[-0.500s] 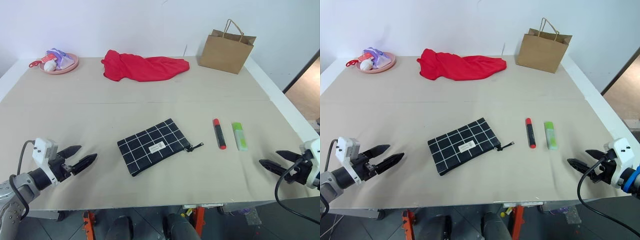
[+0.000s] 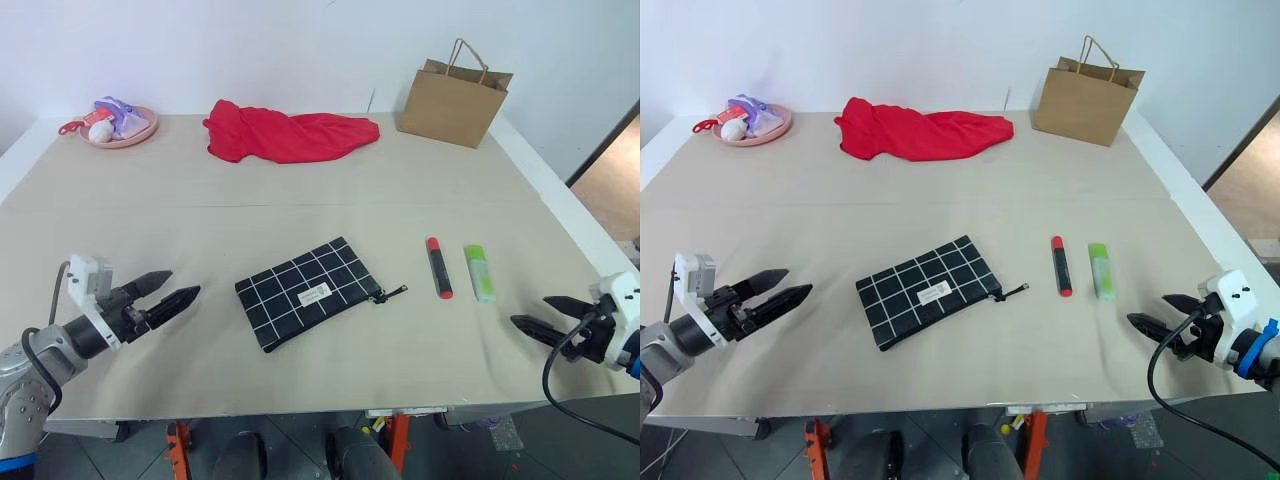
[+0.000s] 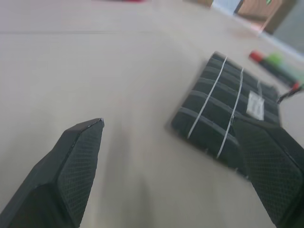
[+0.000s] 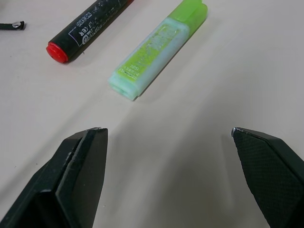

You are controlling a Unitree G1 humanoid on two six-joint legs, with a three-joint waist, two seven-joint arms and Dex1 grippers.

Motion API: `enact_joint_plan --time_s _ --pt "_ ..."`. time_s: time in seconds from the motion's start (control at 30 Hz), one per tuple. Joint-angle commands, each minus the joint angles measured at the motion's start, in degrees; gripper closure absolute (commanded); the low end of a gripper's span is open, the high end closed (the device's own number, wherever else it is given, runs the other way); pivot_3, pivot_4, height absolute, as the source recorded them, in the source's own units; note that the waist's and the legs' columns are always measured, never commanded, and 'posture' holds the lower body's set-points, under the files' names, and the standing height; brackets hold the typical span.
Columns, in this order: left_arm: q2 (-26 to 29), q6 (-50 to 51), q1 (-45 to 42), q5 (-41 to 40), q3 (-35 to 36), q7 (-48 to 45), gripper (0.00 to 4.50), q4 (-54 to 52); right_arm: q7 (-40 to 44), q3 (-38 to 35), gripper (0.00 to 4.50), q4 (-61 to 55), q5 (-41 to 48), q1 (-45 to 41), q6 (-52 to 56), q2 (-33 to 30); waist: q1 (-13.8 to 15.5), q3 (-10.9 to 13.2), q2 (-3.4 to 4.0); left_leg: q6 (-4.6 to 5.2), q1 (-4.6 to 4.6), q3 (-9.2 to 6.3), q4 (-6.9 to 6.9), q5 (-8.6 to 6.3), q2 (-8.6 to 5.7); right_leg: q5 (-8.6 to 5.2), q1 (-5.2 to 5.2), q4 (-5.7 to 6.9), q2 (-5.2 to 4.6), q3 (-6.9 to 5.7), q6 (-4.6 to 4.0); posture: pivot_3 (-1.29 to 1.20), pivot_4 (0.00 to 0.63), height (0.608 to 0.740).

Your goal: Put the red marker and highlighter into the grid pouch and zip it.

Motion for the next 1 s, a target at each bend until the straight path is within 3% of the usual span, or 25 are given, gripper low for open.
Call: enact_joint_plan --time_s 0.03,0.13,0.2,0.23,0.3,0.37,0.43,0.5,0.7,1.0 --pt "2.4 -7.5 2.0 4.7 -0.8 -6.6 0.07 -0.9 0.9 0.0 0.0 -1.7 0.7 -1.6 0.3 -1.7 -0.1 0.0 0.0 0.0 0.01 0.02 0.0 0.0 0.0 0.0 -0.01 0.0 0.02 0.03 0.0 0.0 0.15 0.74" --pt "4.3 -15.9 3.0 12.1 -2.8 -10.1 0.0 1.5 1.4 0.3 0.57 -2.4 1.2 -2.4 0.9 -1.9 0.0 0.0 0.0 -0.01 0.01 0.01 -0.02 0.0 0.0 -0.01 -0.02 0.0 0.02 0.03 -0.01 0.0 0.15 0.74" --pt "5.7 -21.5 3.5 16.5 -4.2 -12.3 0.0 3.8 2.0 0.5 1.41 -3.1 1.8 -2.9 1.6 -1.9 0.0 0.0 0.02 -0.01 0.02 0.01 -0.02 0.0 -0.01 0.0 -0.01 0.0 0.02 0.02 -0.04 0.0 0.15 0.74" --pt "6.1 -24.5 3.5 18.5 -4.7 -13.2 0.0 5.0 2.1 0.6 1.62 -3.8 2.4 -3.6 2.5 -1.7 0.0 0.0 0.04 -0.01 0.02 0.01 -0.01 0.01 0.0 0.02 0.0 0.0 0.02 0.02 -0.05 0.0 0.15 0.74" --pt "6.1 -28.8 2.9 20.6 -5.2 -14.4 0.0 6.5 2.3 1.2 2.63 -5.8 3.7 -5.2 4.0 -1.4 0.0 0.0 0.03 -0.01 0.05 0.05 0.0 0.01 0.02 0.03 0.0 0.0 0.01 0.06 -0.04 0.0 0.15 0.74" --pt "6.2 -31.7 2.4 22.6 -6.7 -15.2 0.0 6.6 2.3 3.0 3.07 -9.6 6.1 -8.2 6.5 -0.7 -0.1 0.0 0.04 -0.01 0.05 0.06 0.0 0.01 0.02 0.03 0.0 0.0 0.02 0.06 -0.03 0.0 0.15 0.74" --pt "6.0 -33.4 1.6 23.8 -8.3 -15.7 0.0 5.8 2.9 5.4 3.9 -13.0 8.3 -11.3 8.6 0.3 -0.2 0.0 0.11 -0.01 0.05 0.12 0.0 0.01 0.04 0.06 -0.04 0.0 0.01 0.11 -0.02 0.0 0.15 0.74" --pt "5.9 -34.1 0.4 24.4 -10.2 -16.3 0.0 4.8 2.8 9.2 4.43 -16.2 9.4 -14.6 10.4 1.7 0.0 0.0 0.08 0.0 0.06 0.11 0.0 0.01 0.09 0.11 -0.03 0.0 0.06 0.11 -0.02 0.0 0.15 0.74" --pt "9.4 -42.5 -1.9 33.2 -18.0 -19.7 0.0 5.9 -2.7 24.8 4.43 -19.0 4.3 -28.5 12.0 10.4 -0.2 0.0 0.08 0.0 -0.04 0.04 0.0 0.01 0.12 0.08 -0.1 0.01 0.09 0.03 -0.1 0.0 0.15 0.74" --pt "8.3 -48.4 -6.2 38.0 -24.9 -18.9 0.0 5.7 -2.8 37.8 4.43 -14.9 -6.3 -32.6 4.6 15.4 0.2 0.0 0.06 0.05 -0.22 -0.03 -0.02 -0.06 -0.06 0.07 -0.14 0.01 -0.17 -0.1 -0.28 0.0 0.15 0.74"
